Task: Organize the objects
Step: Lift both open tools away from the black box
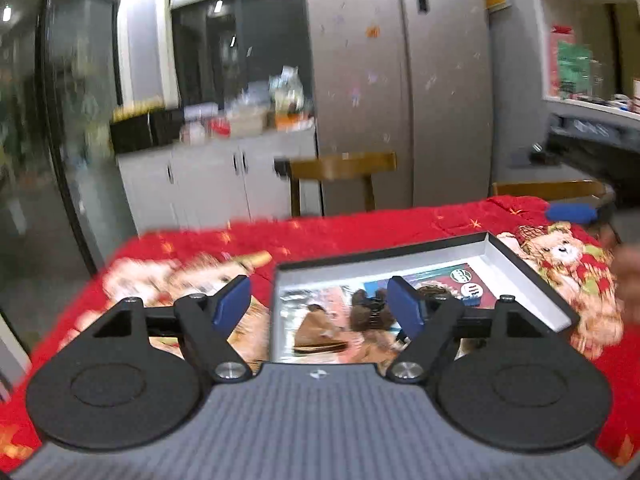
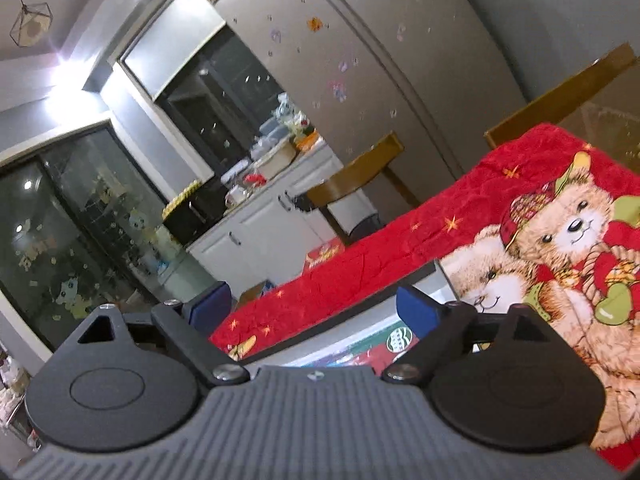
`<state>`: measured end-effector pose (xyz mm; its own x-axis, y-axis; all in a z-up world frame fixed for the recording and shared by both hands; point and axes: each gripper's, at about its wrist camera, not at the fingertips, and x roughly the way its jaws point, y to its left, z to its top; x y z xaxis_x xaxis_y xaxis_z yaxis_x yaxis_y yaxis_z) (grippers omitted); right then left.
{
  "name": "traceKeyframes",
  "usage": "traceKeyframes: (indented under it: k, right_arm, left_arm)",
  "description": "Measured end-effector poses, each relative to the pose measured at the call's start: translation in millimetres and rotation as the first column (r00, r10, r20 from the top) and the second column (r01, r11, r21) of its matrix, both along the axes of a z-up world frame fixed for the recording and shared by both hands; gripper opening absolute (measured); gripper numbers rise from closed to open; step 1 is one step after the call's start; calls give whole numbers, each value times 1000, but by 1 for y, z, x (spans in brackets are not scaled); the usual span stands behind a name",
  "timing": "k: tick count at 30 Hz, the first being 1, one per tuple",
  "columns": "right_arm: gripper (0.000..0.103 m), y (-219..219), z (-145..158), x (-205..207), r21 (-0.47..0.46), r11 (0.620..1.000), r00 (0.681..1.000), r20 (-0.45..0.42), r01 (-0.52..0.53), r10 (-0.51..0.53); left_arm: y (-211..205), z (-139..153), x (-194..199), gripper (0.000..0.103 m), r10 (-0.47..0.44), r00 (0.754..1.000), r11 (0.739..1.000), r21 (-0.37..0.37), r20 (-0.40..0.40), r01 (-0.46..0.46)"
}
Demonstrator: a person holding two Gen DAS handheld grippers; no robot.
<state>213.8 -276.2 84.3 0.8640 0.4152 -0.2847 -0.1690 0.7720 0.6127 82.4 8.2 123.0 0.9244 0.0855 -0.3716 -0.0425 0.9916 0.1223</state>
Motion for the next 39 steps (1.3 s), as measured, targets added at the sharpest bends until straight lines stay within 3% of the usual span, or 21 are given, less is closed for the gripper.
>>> traceKeyframes:
  k: [2, 5, 8, 12, 20, 23, 25, 33, 37, 39]
  right_arm:
    - [100, 1, 8, -11, 11, 1000, 999, 39, 13, -13]
    - [103, 4, 19, -31, -16, 1000, 997, 73, 27, -26]
    - [103, 8, 25, -55, -43, 998, 995, 81, 54, -50]
    - [103, 11, 24, -88, -108, 990, 990, 119, 86, -73]
    - [103, -6, 0, -140, -231, 951, 972, 164, 205, -170]
    - [103, -5, -15, -150, -311, 918, 965, 167, 246, -202]
    - [103, 1, -27, -153, -355, 908, 971, 159, 225, -178]
    - [103, 24, -63, -145, -445, 894, 990, 138, 57, 6]
    - [103, 30, -64, -153, -486, 871, 981, 191, 69, 29]
    - [103, 28, -66, -154, -449, 891, 985, 171, 69, 10]
  left_arm:
    - [2, -3, -21, 79, -36, 998, 999, 8, 43, 36]
    - [5, -14, -41, 79, -80, 990, 996, -37, 116, 85]
    - [6, -30, -53, 79, 4, 977, 996, -88, 214, 16]
    - [7, -38, -55, 79, -33, 986, 998, -38, 165, 40]
    - [15, -44, -59, 79, -48, 995, 997, -61, 85, 53]
    - [15, -47, -57, 79, -45, 998, 992, -118, 32, 48]
    - [16, -48, -58, 79, -53, 999, 985, -163, 1, 53]
    - [1, -58, -59, 79, -54, 998, 987, -155, -39, 47]
    - [-2, -65, -55, 79, -52, 996, 986, -161, -70, 40]
    - [-5, -70, -51, 79, -42, 994, 989, -147, -97, 27]
